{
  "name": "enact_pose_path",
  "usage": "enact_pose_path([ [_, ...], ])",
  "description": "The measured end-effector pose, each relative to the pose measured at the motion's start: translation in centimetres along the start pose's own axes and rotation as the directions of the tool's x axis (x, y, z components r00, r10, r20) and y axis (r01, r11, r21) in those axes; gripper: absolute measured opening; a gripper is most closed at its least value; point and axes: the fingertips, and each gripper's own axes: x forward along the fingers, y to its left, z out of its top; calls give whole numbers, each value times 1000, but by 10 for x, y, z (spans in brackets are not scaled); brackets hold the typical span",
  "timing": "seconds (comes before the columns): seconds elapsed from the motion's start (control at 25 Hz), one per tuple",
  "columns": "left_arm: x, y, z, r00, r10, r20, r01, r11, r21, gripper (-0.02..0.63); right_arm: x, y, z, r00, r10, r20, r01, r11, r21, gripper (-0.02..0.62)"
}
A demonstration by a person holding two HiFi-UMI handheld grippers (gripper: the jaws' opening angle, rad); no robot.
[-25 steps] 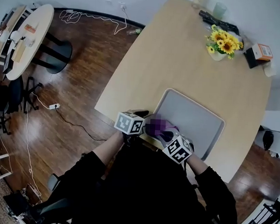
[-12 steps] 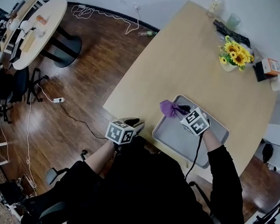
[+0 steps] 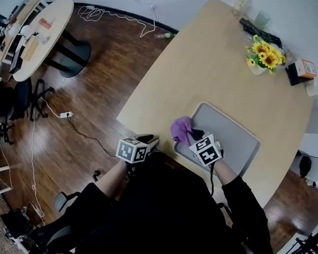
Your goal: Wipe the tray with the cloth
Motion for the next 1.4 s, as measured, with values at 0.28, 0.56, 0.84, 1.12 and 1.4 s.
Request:
enact_pose_path([
  [0.28,33,-33,28,998,-27,-65,38,983,181,114,-34,57,-54,999,54,-6,-54,998,8,35],
  [0.56,77,-66,18,981,48,-189,37,907,420,115,-126,11,-186,986,-159,-53,165,976,141,35],
  [0.84,83,-67,7,979,76,-189,2,925,381,114,-177,-14,-252,951,-291,-106,310,907,285,35],
  [1.12,49,-87,60,984,173,48,-180,932,315,114,-257,-61,-200,875,-441,199,251,766,593,37],
  [1.4,-18,-235,144,881,-61,468,-171,883,437,107,-401,-99,-126,562,-625,541,280,760,587,37],
])
